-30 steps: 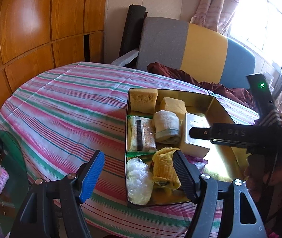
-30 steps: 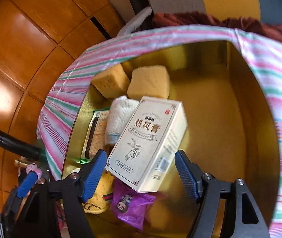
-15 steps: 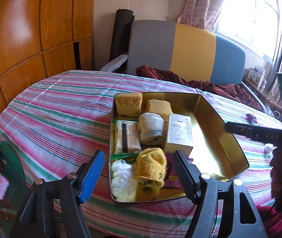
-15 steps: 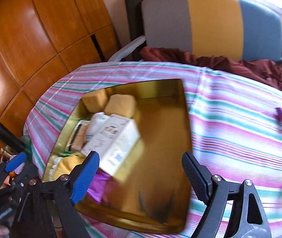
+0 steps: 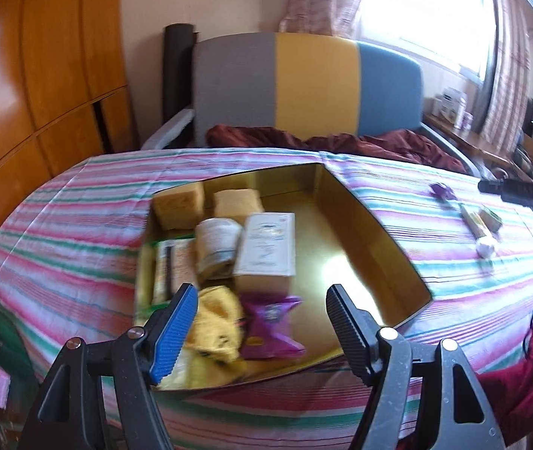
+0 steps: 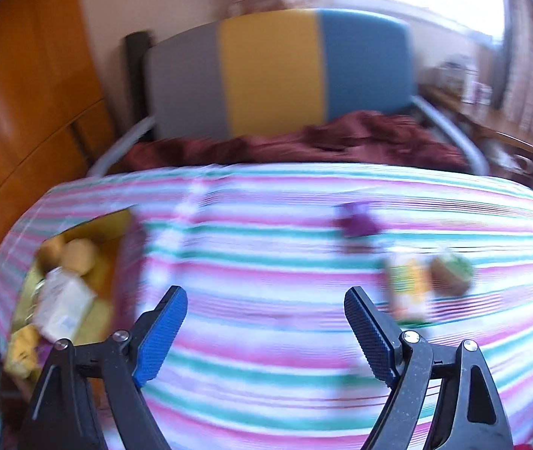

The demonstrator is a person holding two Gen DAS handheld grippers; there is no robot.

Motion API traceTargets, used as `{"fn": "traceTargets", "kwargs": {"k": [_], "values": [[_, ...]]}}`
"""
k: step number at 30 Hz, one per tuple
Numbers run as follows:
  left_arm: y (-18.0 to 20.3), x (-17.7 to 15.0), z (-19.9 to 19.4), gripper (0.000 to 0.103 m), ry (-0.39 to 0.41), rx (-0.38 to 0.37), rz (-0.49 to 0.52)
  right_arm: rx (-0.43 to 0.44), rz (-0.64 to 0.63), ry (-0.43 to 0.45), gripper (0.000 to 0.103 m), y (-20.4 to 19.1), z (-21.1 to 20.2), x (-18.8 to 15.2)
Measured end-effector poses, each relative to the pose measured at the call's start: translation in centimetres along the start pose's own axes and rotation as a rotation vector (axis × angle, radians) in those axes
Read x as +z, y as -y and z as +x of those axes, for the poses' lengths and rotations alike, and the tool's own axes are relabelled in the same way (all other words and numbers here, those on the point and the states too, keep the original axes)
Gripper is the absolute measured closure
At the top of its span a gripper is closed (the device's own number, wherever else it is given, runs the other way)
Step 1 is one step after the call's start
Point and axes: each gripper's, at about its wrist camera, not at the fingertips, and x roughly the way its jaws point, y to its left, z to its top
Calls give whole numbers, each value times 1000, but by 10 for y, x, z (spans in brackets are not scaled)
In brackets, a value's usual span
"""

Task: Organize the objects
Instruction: 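Move both grippers back toward the remaining items, then grasp the clear plastic bag with the left gripper while the right grasps the WEIDAN cracker packet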

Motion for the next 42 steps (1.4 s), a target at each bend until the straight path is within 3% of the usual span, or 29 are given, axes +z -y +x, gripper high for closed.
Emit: {"fn": "traceTargets", "kwargs": {"k": [4,7,9,11,16,31,42], "values": [[31,8,4,31,-7,-50,59,-174,143,54,12,77,0,3],[56,15,6,31,-4,-86,112,-272,351,78,12,134,-4,-8],[73,18,10,31,-4,-105,147,-267,518,92,12,165,-10,-12],[91,22,16,35,-16,-135,172,-249,604,137,12,181,-19,-15],[133,29,33,39,-60,-222,226,-203,686,118,12,196,-19,-20],[261,38,91,40,-199,-479,369,-120,783,108,11,206,-17,-31],[333,61,147,40,-256,-563,399,-61,810,84,11,210,-9,-34]]}}
